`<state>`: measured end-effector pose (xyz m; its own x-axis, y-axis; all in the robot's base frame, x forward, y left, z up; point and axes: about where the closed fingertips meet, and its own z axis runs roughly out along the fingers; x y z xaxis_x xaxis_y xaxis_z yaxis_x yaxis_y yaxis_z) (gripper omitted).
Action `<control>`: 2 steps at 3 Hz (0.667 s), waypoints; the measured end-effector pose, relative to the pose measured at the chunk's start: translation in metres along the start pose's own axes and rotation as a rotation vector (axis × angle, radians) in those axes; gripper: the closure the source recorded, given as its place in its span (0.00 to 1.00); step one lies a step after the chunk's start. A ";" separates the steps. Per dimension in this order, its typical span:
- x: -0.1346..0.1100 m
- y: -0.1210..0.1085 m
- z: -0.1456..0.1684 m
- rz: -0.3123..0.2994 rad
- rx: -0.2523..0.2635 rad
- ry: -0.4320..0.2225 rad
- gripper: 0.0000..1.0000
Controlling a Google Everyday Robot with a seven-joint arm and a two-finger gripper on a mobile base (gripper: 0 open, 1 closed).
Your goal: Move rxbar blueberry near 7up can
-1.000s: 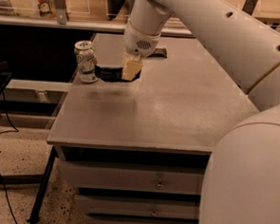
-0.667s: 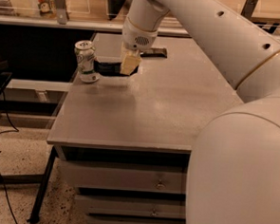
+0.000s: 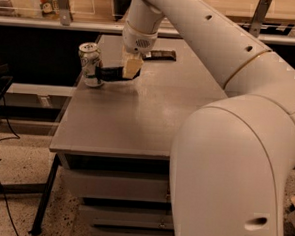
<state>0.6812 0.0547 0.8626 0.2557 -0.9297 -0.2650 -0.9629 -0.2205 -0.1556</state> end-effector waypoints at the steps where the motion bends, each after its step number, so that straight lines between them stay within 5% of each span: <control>1: -0.006 0.000 0.012 -0.033 -0.032 0.015 0.36; 2: -0.008 -0.003 0.014 -0.033 -0.026 0.010 0.13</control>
Offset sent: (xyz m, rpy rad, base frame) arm -0.0005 0.0079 -0.0080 -0.0217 0.0148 0.0324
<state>0.6829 0.0666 0.8513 0.2866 -0.9248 -0.2501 -0.9559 -0.2586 -0.1391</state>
